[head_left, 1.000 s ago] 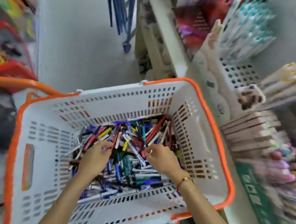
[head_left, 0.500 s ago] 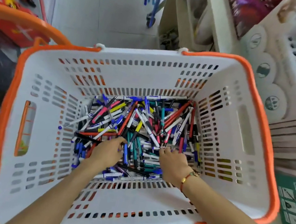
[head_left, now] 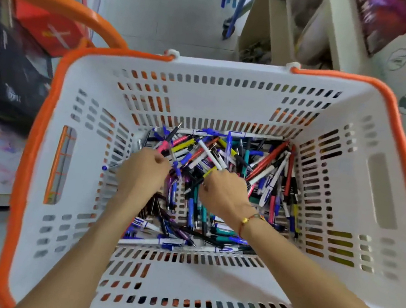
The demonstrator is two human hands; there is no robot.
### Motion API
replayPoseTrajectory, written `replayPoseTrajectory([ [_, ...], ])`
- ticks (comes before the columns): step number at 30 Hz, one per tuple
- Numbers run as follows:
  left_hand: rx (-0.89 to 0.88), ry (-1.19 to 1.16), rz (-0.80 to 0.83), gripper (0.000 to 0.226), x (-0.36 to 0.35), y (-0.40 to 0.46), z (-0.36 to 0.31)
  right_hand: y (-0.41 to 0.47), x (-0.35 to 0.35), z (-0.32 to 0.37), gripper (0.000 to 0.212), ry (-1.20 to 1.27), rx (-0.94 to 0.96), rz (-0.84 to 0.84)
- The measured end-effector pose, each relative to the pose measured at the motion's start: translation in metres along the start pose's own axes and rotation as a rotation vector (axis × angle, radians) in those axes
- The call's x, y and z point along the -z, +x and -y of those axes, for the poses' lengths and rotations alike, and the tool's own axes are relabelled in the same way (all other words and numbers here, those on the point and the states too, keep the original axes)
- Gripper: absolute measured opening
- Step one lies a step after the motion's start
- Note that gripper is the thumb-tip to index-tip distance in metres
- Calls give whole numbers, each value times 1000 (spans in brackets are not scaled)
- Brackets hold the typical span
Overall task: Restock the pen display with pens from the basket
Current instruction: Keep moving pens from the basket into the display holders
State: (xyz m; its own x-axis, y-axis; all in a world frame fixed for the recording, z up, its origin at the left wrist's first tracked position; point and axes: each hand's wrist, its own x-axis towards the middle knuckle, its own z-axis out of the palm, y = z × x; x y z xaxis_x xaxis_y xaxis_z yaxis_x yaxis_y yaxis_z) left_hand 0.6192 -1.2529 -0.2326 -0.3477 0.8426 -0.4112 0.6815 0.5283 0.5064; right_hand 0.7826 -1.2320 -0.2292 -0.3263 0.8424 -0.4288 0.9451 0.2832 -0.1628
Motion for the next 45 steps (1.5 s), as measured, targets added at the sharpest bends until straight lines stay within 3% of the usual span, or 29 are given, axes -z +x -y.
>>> replayPoseTrajectory([
  [2,-52,20,-36,18,-1,6,1,5,10,5,21,48,99,-151],
  [3,-67,66,-31,28,-5,11,4,9,13,6,5,52,145,-203],
  [4,-59,126,9,41,-9,15,6,15,14,6,20,19,158,-227],
  [6,-17,251,105,58,-16,18,15,29,10,6,64,-134,156,-85],
  [8,-50,304,114,64,-20,18,22,43,8,8,81,-341,210,23],
  [11,-99,322,25,59,-20,16,25,52,3,13,77,-484,325,26],
  [14,-148,428,61,52,-19,15,22,54,-1,15,64,-526,418,-13],
  [22,-162,521,122,67,-28,15,14,52,-7,7,59,-345,385,-43],
  [25,-210,529,130,56,-29,17,14,50,-8,10,60,-283,340,-33],
  [28,-304,459,138,23,-35,17,14,46,-6,9,57,-235,315,3],
  [31,-277,376,237,21,-36,19,12,41,-4,2,55,-198,310,47],
  [34,-221,272,441,21,-27,24,10,33,1,-11,58,1,315,99],
  [37,-88,-48,721,19,-12,24,-2,22,13,-22,62,236,304,124],
  [40,-25,-222,830,25,6,19,-18,4,35,-28,58,551,171,96],
  [43,68,-459,951,14,26,13,-31,-16,56,-37,49,901,50,119],
  [45,95,-532,1032,12,37,8,-37,-23,62,-43,46,1004,7,106],
])
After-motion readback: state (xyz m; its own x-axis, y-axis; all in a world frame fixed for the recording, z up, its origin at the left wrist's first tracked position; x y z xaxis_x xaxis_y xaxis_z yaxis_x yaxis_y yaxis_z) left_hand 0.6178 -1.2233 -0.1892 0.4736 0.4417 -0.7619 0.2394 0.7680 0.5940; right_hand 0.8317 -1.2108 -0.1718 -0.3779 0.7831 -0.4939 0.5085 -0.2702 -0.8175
